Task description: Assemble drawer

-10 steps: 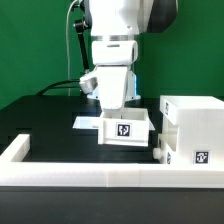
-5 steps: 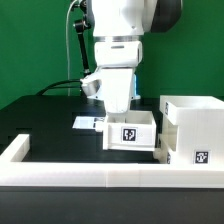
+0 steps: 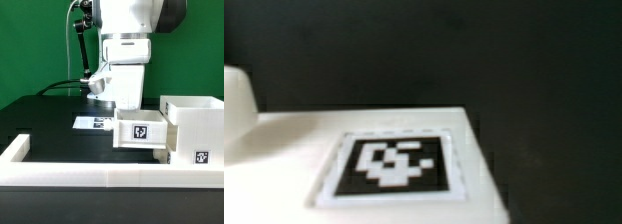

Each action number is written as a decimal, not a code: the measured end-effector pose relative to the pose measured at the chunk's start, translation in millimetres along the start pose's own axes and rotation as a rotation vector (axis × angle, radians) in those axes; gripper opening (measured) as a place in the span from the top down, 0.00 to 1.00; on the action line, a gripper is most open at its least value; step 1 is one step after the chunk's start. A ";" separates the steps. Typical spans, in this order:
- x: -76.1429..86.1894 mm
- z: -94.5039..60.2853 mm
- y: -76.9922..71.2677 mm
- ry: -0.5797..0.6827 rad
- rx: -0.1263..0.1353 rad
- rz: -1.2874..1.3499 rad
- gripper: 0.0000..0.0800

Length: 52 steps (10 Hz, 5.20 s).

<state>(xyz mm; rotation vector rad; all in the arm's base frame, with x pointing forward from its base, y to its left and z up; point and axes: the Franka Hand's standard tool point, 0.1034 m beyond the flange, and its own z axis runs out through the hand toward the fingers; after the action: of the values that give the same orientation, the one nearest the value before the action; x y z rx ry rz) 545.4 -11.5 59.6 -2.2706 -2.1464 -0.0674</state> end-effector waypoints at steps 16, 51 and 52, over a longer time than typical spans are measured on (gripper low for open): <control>19.1 5.4 -2.6 0.007 0.023 -0.031 0.95; 1.1 5.4 55.6 0.242 0.032 -0.071 0.19; -1.7 5.8 55.4 0.241 0.033 -0.067 0.19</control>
Offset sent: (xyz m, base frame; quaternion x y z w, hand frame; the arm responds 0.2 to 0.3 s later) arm 0.0034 -0.0050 -0.0049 0.0128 -0.0162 -0.0077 0.9998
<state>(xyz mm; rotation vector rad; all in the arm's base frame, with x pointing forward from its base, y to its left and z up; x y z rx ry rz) 600.7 -16.1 54.7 -2.0530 -2.0818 -0.2882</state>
